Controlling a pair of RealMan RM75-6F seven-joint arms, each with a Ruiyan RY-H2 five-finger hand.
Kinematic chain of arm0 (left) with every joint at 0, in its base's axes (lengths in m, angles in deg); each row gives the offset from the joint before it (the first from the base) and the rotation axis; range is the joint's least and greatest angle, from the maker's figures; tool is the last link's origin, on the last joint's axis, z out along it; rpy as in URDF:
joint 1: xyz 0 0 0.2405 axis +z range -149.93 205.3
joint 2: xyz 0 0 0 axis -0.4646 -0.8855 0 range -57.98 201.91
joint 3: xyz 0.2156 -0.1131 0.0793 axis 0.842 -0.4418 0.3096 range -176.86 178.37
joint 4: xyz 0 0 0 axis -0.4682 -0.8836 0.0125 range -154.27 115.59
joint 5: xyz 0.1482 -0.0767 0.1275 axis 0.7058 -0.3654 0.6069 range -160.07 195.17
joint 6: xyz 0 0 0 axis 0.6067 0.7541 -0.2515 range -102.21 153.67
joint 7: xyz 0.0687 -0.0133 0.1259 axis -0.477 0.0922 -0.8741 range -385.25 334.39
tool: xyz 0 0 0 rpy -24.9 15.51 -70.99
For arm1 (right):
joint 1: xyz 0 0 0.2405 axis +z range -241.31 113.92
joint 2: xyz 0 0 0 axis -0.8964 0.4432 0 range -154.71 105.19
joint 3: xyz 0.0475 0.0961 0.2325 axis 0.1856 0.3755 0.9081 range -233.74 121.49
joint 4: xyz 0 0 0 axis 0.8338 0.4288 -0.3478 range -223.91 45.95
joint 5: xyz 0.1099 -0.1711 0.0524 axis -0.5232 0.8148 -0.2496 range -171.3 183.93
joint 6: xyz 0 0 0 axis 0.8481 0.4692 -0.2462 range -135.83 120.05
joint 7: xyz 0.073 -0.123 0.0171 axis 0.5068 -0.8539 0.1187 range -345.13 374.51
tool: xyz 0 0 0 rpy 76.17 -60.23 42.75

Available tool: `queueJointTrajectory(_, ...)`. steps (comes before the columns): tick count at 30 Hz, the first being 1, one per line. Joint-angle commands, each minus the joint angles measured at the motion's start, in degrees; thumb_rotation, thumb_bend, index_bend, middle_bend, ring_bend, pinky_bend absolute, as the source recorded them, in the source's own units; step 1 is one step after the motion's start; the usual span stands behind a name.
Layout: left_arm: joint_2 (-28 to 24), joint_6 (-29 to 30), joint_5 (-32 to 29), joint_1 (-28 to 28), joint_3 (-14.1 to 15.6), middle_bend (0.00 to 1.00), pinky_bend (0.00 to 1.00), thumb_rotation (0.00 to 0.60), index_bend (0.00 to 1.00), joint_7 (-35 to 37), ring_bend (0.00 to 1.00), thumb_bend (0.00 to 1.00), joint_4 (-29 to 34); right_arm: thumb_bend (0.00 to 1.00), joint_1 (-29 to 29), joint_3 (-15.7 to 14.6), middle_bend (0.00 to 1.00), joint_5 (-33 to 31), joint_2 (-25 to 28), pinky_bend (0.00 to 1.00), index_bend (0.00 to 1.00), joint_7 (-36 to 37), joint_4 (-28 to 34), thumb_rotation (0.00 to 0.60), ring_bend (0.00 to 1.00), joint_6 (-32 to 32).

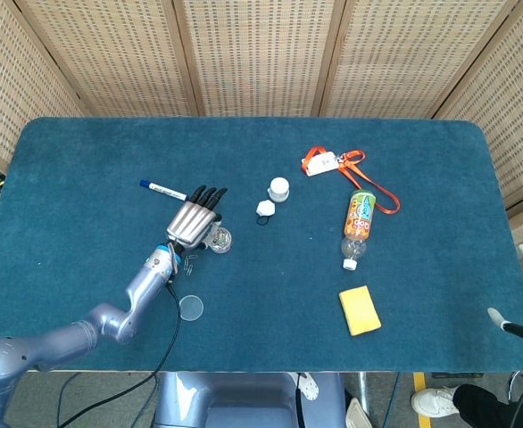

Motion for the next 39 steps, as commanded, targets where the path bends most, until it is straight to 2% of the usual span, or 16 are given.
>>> queueJointTrajectory(1, -0.21, -0.37, -1.26, -0.21, -0.32, 0.0, 0.0, 0.6, 0.44, -1.45, 0.0, 0.38, 0.66, 0.0, 0.08, -0.04, 0.0, -0.14, 0.04, 0.0, 0.0, 0.16, -0.16, 0.6, 0.0, 0.33)
queueJointTrajectory(2, -0.28, -0.37, -1.52, -0.25, -0.35, 0.0, 0.0, 0.6, 0.35, -1.84, 0.0, 0.33, 0.83, 0.0, 0.14, -0.05, 0.0, -0.18, 0.04, 0.0, 0.0, 0.21, -0.19, 0.6, 0.0, 0.49)
queueJointTrajectory(5, -0.43, -0.76, -2.47, -0.31, -0.57, 0.0, 0.0, 0.6, 0.23, -2.26, 0.0, 0.21, 1.57, 0.0, 0.18, -0.06, 0.0, -0.07, 0.08, 0.0, 0.0, 0.29, -0.15, 0.6, 0.0, 0.53)
queueJointTrajectory(8, -0.88, -1.67, -3.62, -0.51, -0.76, 0.0, 0.0, 0.6, 0.13, -2.55, 0.0, 0.16, 2.69, 0.0, 0.16, -0.1, 0.0, 0.04, 0.1, 0.0, 0.0, 0.29, -0.08, 0.6, 0.0, 0.46)
queueJointTrajectory(12, -1.79, -2.62, -4.73, -0.76, -1.21, 0.0, 0.0, 0.6, 0.01, -2.13, 0.0, 0.14, 4.07, 0.0, 0.15, -0.18, 0.0, 0.12, 0.14, 0.0, 0.0, 0.21, -0.02, 0.6, 0.0, 0.47)
queueJointTrajectory(19, -4.93, -0.81, -3.3, -0.09, -1.6, 0.0, 0.0, 0.6, 0.0, 0.18, 0.0, 0.13, 8.16, 0.0, 0.01, -0.36, 0.0, 0.78, 0.19, 0.0, 0.0, 0.14, 0.34, 0.6, 0.0, -0.01)
queueJointTrajectory(23, -9.91, 3.52, -0.44, 1.75, -2.03, 0.0, 0.0, 0.6, 0.0, 2.28, 0.0, 0.13, 13.29, 0.0, -0.14, -0.55, 0.0, 1.35, 0.35, 0.0, 0.0, 0.22, 0.71, 0.6, 0.0, -0.36)
queueJointTrajectory(28, -18.65, 8.6, 1.2, 6.0, -2.6, 0.0, 0.0, 0.6, 0.0, 5.61, 0.0, 0.09, 20.95, 0.0, -0.38, -0.89, 0.0, 2.38, 0.59, 0.0, 0.0, 0.5, 1.15, 0.6, 0.0, -0.9)
queueJointTrajectory(33, -28.83, 13.74, -1.3, 13.54, -0.94, 0.0, 0.0, 0.6, 0.0, 5.63, 0.0, 0.03, 28.85, 0.0, -0.62, -1.34, 0.0, 3.63, 0.64, 0.0, 0.0, 0.18, 1.57, 0.6, 0.0, -1.56)
queueJointTrajectory(35, -33.7, 17.42, -2.23, 18.09, 0.77, 0.0, 0.0, 0.6, 0.0, 4.81, 0.0, 0.03, 33.17, 0.0, -0.75, -1.48, 0.0, 4.02, 0.5, 0.0, 0.0, -0.37, 1.65, 0.6, 0.0, -1.98)
queueJointTrajectory(39, -38.98, 26.46, -2.94, 27.22, 3.95, 0.0, 0.0, 0.6, 0.0, 6.2, 0.0, 0.02, 38.11, 0.0, -0.87, -1.38, 0.0, 4.34, 0.09, 0.0, 0.0, -1.38, 1.46, 0.6, 0.0, -2.79)
